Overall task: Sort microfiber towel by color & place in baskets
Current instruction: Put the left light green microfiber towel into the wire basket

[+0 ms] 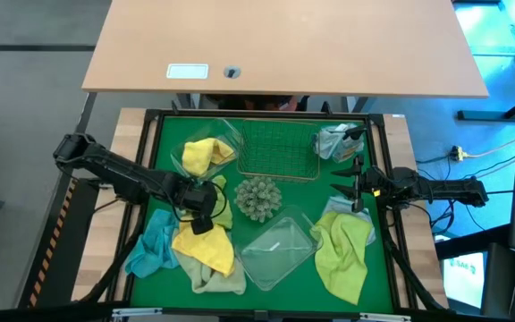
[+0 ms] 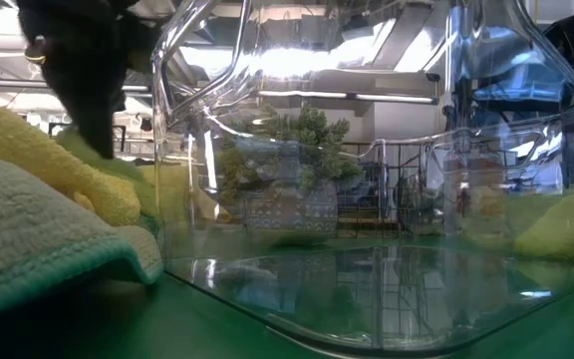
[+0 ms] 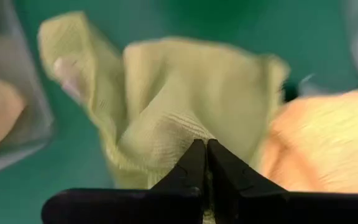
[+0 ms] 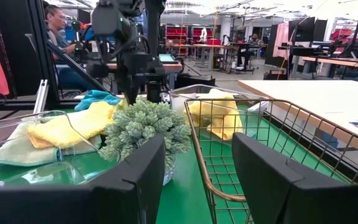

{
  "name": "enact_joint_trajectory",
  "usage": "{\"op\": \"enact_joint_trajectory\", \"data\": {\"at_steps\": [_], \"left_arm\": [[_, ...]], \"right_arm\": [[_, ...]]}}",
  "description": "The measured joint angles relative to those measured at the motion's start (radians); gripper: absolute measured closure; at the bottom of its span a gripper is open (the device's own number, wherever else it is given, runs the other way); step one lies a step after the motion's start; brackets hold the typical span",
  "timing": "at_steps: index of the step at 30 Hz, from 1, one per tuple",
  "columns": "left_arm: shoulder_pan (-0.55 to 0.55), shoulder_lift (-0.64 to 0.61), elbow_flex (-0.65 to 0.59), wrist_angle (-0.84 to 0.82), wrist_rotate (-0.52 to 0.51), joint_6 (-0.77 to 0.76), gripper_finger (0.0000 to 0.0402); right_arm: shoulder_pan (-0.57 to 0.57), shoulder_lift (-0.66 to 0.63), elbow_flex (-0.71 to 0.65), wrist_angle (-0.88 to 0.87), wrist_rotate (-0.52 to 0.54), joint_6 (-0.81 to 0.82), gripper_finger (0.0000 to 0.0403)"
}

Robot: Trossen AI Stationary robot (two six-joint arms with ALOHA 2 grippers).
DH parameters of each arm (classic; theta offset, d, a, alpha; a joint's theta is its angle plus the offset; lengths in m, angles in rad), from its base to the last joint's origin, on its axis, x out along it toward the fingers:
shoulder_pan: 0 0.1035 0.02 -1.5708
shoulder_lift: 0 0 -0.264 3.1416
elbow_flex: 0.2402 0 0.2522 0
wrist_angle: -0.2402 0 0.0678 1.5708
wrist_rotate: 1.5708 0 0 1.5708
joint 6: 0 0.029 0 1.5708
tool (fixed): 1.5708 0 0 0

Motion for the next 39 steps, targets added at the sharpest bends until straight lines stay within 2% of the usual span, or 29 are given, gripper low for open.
{"op": "enact_joint_trajectory", "data": {"at_steps": [12,19,23,29,39], "left_arm": [[0.07,-0.124,0.0,0.275,-0.004,0.02,0.0401],[0.151,-0.208,0.0,0.519,-0.008,0.094,0.0401],[0.202,-0.236,0.0,0.716,0.015,0.133,0.0401],[0.29,-0.241,0.0,0.959,0.055,0.225,0.0401],[0.427,-0.159,0.0,1.208,0.064,0.376,0.0401]], "right_arm": [[0.0,0.0,0.0,0.0,0.0,0.0,0.0217],[0.0,0.0,0.0,0.0,0.0,0.0,0.0217],[0.0,0.0,0.0,0.0,0.0,0.0,0.0217],[0.0,0.0,0.0,0.0,0.0,0.0,0.0217],[0.0,0.0,0.0,0.001,0.0,0.0,0.0217]]}}
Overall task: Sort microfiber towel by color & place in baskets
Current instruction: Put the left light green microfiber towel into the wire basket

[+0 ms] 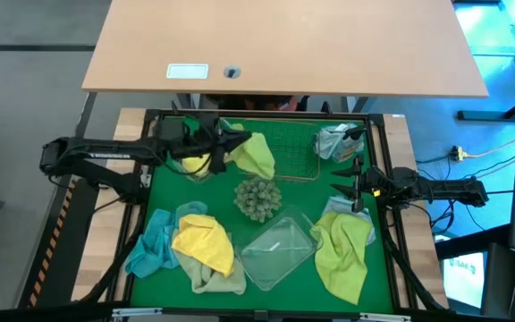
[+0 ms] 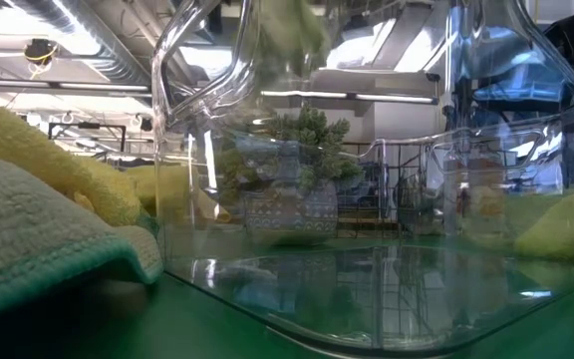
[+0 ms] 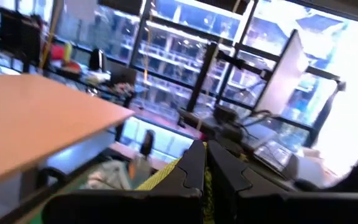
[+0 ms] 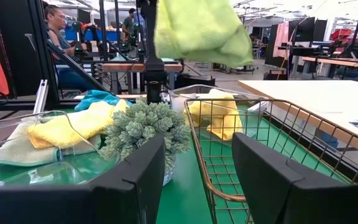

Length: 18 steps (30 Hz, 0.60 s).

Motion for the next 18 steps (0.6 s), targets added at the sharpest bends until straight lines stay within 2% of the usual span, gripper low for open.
{"op": "enact_joint_trajectory", "data": {"at_steps": [4,8,12,18], "left_arm": [[0.024,0.088,0.0,0.091,0.003,0.024,0.0401],[0.051,0.189,0.0,0.167,0.003,0.028,0.0401],[0.069,0.294,0.0,0.237,0.003,0.018,0.0401],[0.076,0.412,0.0,0.281,0.002,0.016,0.0401]], "right_arm": [[0.0,0.0,0.0,0.007,0.0,0.049,0.0217],[0.0,0.0,0.0,0.014,-0.03,0.183,0.0217],[0.0,0.0,0.003,0.034,-0.101,0.284,0.0217],[0.0,0.0,0.071,0.028,-0.223,0.323,0.0217]]}}
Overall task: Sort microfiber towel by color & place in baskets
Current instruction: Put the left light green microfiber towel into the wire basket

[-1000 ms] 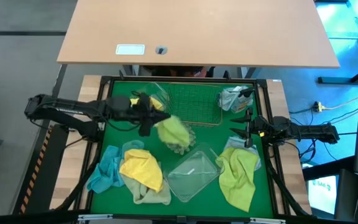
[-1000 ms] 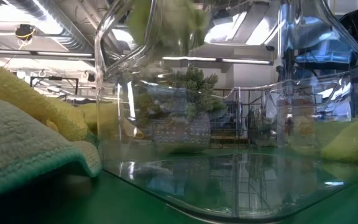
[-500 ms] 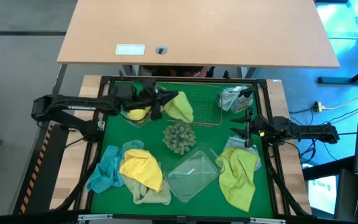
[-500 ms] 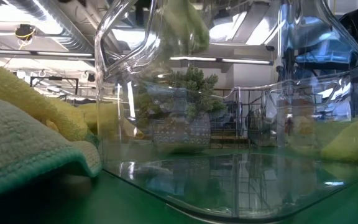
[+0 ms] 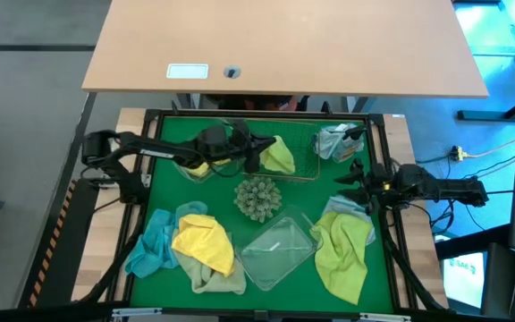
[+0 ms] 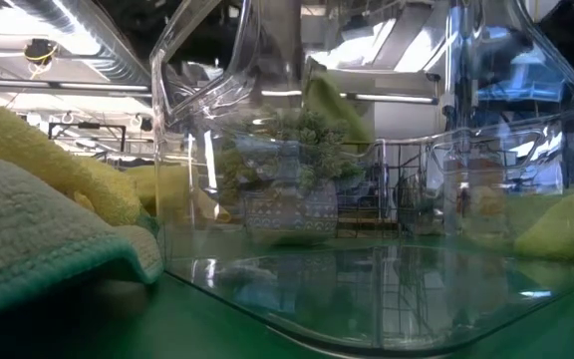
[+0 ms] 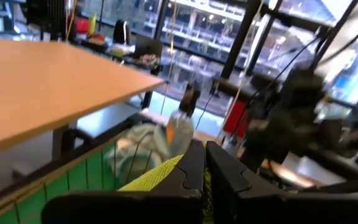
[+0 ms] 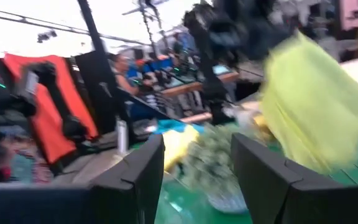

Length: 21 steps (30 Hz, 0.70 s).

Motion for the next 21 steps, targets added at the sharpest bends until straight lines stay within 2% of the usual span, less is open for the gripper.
{"op": "enact_joint_trajectory", "data": {"at_steps": [6,14,21], "left_arm": [[-0.001,0.067,0.0,-0.005,-0.004,0.001,0.0401],[0.0,0.102,0.0,-0.068,-0.011,0.089,0.0392],[0.002,0.103,0.0,-0.143,-0.138,0.103,0.0363]], "right_arm": [[0.0,0.0,0.103,-0.023,-0.067,-0.005,0.0217],[0.0,0.005,0.269,-0.245,-0.093,0.025,0.0217],[0.0,0.077,0.376,-0.338,-0.145,0.045,0.0217]]}}
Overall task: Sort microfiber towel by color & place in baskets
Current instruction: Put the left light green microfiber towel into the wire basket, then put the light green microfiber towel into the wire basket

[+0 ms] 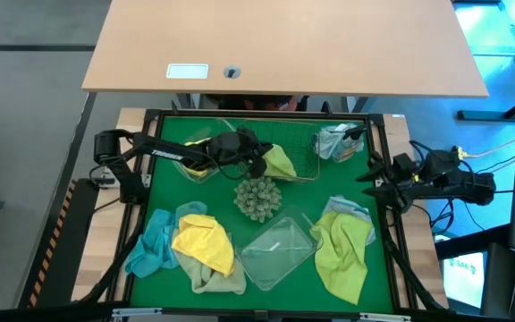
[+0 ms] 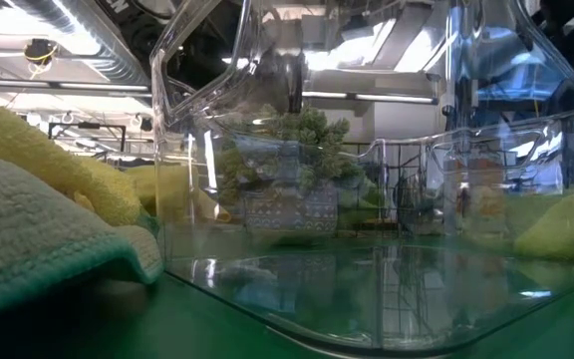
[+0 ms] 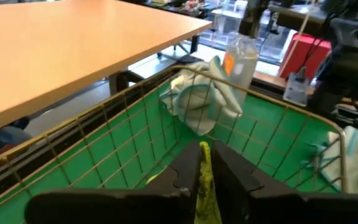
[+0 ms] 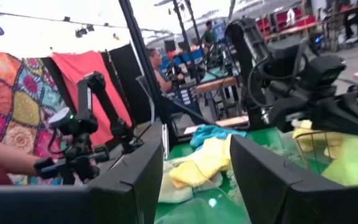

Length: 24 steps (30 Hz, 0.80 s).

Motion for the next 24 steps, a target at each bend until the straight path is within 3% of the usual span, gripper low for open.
{"op": "enact_joint_trajectory", "data": {"at_steps": [9,13,18,24], "left_arm": [[0.022,-0.002,0.0,0.007,0.0,0.0,0.0276],[0.031,-0.023,0.0,0.004,0.061,0.002,0.0241],[0.034,-0.088,0.0,-0.002,0.094,0.004,0.0234],[0.048,-0.175,0.001,-0.065,0.091,0.009,0.0233]], "right_arm": [[0.0,0.169,0.099,-0.113,0.0,0.0,0.0217],[0.0,0.256,0.146,-0.189,-0.032,0.037,0.0217],[0.001,0.349,0.19,-0.237,-0.095,0.111,0.0217],[0.001,0.448,0.203,-0.36,-0.098,0.186,0.0217]]}}
